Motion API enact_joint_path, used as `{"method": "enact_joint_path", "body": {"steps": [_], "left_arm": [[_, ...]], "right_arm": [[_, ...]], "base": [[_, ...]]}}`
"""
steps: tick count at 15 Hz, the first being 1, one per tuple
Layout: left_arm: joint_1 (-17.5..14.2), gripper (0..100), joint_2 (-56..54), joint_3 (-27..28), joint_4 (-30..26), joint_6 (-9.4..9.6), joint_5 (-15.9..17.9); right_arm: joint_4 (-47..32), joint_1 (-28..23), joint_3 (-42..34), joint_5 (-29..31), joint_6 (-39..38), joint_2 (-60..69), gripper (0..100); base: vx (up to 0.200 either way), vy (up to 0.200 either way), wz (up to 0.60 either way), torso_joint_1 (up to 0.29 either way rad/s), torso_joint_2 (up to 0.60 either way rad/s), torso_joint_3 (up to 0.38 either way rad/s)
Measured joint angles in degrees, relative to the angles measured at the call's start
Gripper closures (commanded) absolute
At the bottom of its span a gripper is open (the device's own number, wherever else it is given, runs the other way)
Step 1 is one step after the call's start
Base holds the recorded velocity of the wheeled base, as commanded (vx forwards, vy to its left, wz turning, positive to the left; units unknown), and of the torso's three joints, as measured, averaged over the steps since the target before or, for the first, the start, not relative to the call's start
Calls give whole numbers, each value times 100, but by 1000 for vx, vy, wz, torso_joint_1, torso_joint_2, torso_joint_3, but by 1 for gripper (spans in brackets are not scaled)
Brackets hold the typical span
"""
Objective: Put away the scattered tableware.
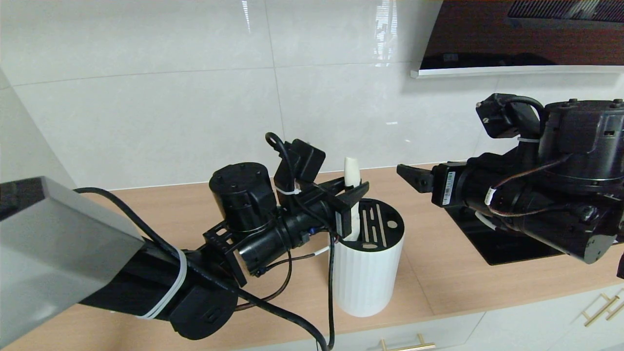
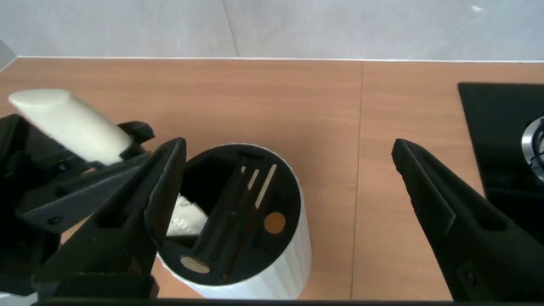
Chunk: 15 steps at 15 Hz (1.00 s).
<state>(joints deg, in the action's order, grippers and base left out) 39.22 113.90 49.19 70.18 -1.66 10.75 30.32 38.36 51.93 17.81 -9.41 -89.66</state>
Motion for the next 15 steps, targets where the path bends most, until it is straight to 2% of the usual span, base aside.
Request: {"method": "enact_joint_path", "body": {"steps": [5,6,15], "left_arm": [[2,100,35,4,5,7,-2],[2,0,35,1,7,13,-16],[2,0,27,80,108,-28,-116]], "right_arm": [[0,2,0,2,0,0,0],[0,2,0,2,0,0,0],[-2,2,0,2,0,0,0]], "base": [[0,0,0,0,0,0],[0,0,0,0,0,0],[0,0,0,0,0,0]]}}
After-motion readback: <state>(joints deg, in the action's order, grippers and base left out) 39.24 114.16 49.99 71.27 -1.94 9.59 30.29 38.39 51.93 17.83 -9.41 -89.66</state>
